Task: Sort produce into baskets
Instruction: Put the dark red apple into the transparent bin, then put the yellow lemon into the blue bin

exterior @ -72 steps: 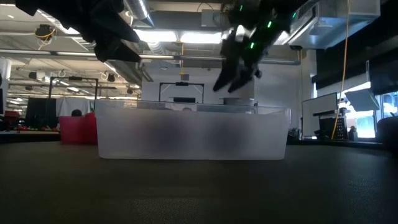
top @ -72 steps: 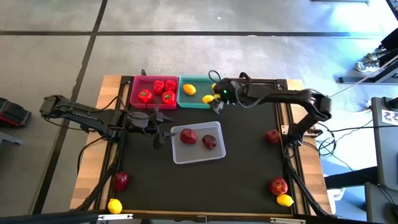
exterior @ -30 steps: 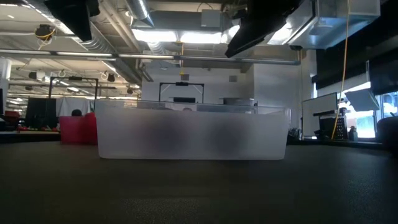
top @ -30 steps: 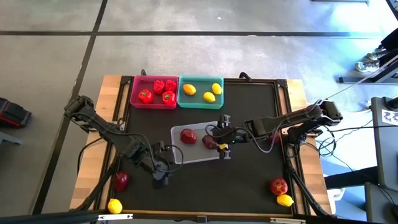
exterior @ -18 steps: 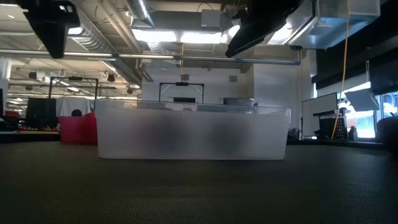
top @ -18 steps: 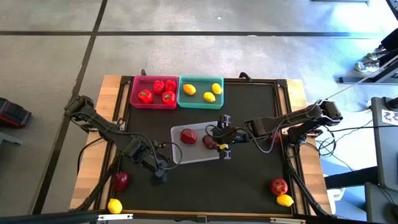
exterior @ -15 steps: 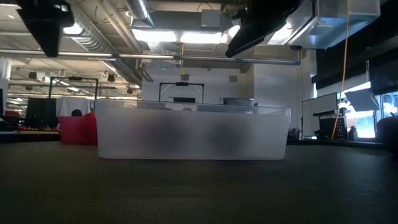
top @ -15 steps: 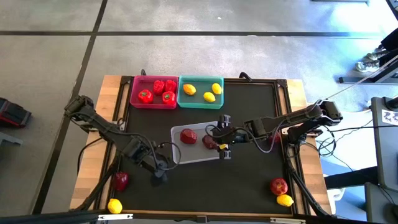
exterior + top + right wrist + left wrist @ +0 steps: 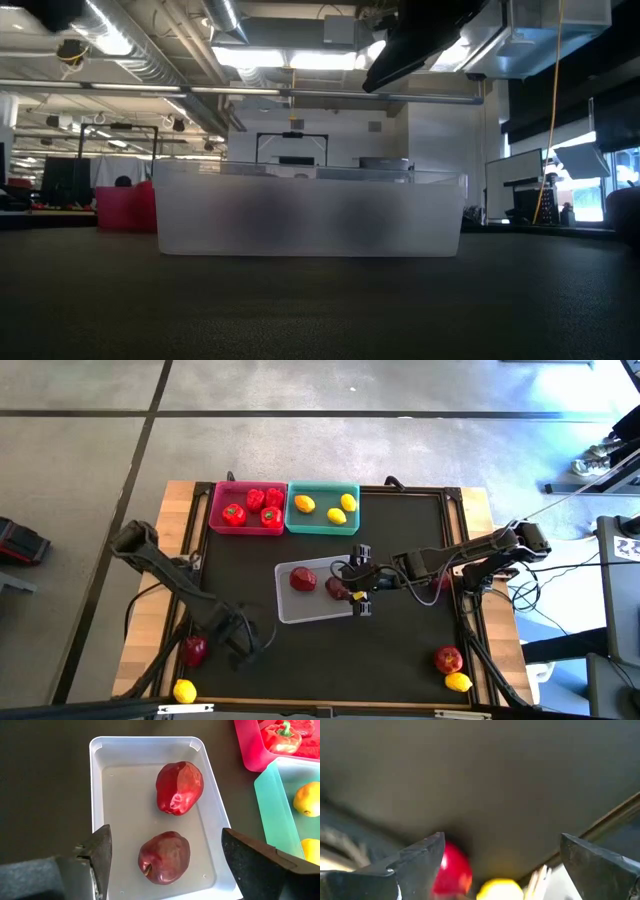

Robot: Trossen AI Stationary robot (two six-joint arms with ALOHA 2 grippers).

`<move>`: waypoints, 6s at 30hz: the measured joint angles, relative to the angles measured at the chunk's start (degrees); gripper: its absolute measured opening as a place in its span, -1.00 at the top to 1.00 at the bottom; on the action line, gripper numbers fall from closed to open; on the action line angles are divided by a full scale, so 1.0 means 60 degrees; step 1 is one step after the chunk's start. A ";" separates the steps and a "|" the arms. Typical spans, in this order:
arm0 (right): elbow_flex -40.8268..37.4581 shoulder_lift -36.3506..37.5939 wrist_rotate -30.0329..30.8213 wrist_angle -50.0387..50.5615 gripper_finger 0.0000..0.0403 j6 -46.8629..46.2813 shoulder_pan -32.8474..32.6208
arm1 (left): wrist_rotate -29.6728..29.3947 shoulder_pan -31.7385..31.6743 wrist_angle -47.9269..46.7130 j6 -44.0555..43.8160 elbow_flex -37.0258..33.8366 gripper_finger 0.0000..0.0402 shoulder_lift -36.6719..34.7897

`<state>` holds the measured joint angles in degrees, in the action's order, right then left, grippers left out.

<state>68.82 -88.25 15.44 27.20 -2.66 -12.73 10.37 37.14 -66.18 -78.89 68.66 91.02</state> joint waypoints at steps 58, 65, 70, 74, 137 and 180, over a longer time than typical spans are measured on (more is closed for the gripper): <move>0.0001 0.0091 -0.0578 0.0738 -0.49 -0.0022 -0.0011 | -0.0804 0.1580 0.0887 -0.2314 -0.0978 -0.53 0.0097; 0.0007 0.0088 -0.1189 0.1285 -0.49 -0.0356 -0.0285 | -0.3965 0.0971 0.0985 -0.1683 -0.0823 -0.59 -0.1345; 0.0007 0.0193 -0.1171 0.1376 -0.49 -0.0534 -0.0598 | -0.5769 0.0410 0.1661 -0.0284 -0.0823 -0.60 -0.2023; -0.0193 0.0269 -0.0855 0.1410 -0.49 -0.0815 -0.0826 | -0.6873 -0.0197 0.2830 0.1578 -0.0823 -0.60 -0.2142; -0.1165 0.0225 -0.0256 -0.0138 -0.49 -0.0498 -0.0874 | -0.5885 -0.2915 1.0759 0.7704 -0.4306 -0.82 -0.1546; -0.1118 0.0227 -0.0499 0.0714 -0.49 -0.0144 -0.0878 | -0.1008 0.2357 0.3882 0.0920 -0.0350 -0.73 -0.0104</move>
<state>62.11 -86.89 12.45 31.48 -3.52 -18.00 4.32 51.28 -42.89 -73.37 66.57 90.40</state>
